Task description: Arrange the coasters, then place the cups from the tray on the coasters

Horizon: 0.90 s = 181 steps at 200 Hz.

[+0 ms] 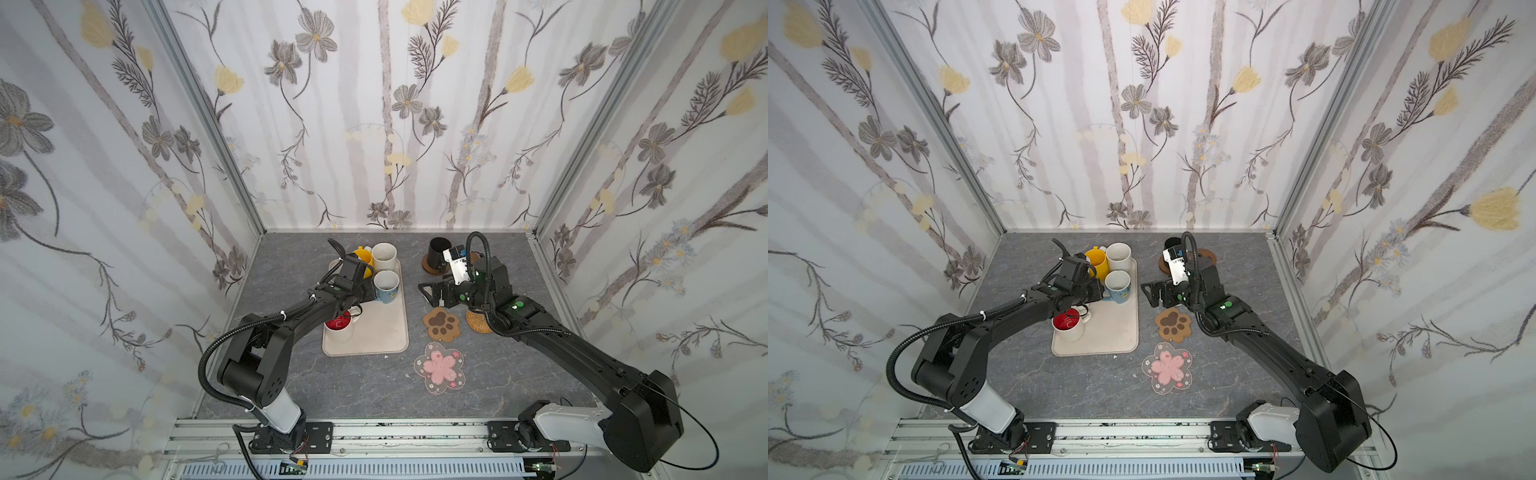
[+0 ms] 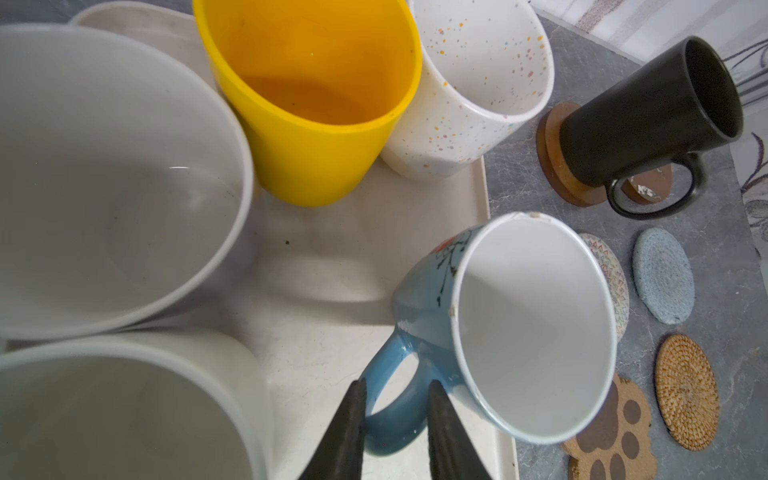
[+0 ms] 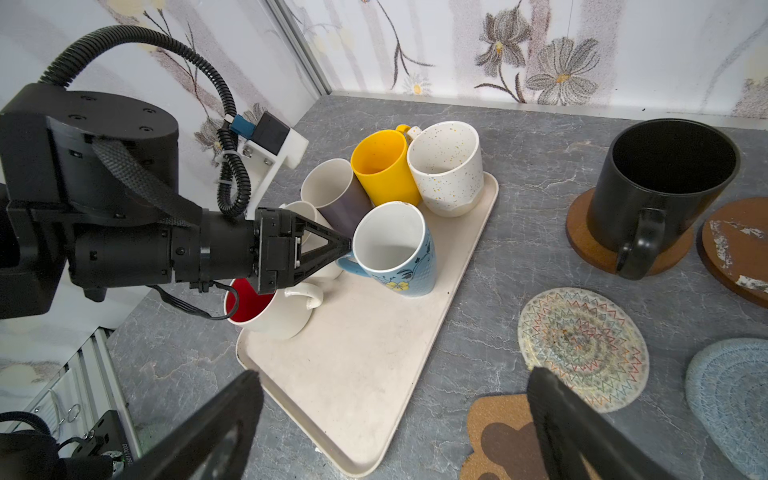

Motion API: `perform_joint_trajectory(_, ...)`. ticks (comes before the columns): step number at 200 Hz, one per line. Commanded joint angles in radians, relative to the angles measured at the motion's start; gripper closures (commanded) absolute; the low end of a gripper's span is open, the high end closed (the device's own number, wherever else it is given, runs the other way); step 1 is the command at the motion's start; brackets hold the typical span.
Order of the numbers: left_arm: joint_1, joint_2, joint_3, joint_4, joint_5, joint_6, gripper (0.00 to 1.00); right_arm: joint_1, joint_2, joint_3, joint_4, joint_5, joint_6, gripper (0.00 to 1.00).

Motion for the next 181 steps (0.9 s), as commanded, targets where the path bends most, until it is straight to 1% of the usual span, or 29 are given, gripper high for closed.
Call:
perform_joint_trajectory(1,-0.017,-0.002,0.001,0.000,0.000,-0.006,0.73,0.000,0.002,0.001,0.048,0.011,-0.001,0.00)
perform_joint_trajectory(35,-0.054,-0.006,-0.006,0.000,0.001,-0.008,0.73,0.001,0.002,0.001,0.049,0.012,-0.001,0.00)
perform_joint_trajectory(75,-0.072,-0.025,-0.020,-0.002,0.005,-0.013,0.72,0.000,-0.002,0.004,0.042,0.019,-0.002,0.00)
perform_joint_trajectory(107,-0.072,-0.027,-0.019,-0.005,0.007,0.000,0.65,0.000,-0.001,0.008,0.037,0.021,-0.001,0.00)
perform_joint_trajectory(134,-0.075,-0.005,-0.013,-0.009,-0.005,0.001,0.56,0.000,-0.004,0.011,0.035,0.021,-0.001,0.00)
perform_joint_trajectory(181,-0.100,0.053,0.037,-0.047,-0.068,0.008,0.54,0.000,-0.013,0.011,0.031,0.027,-0.009,0.00)
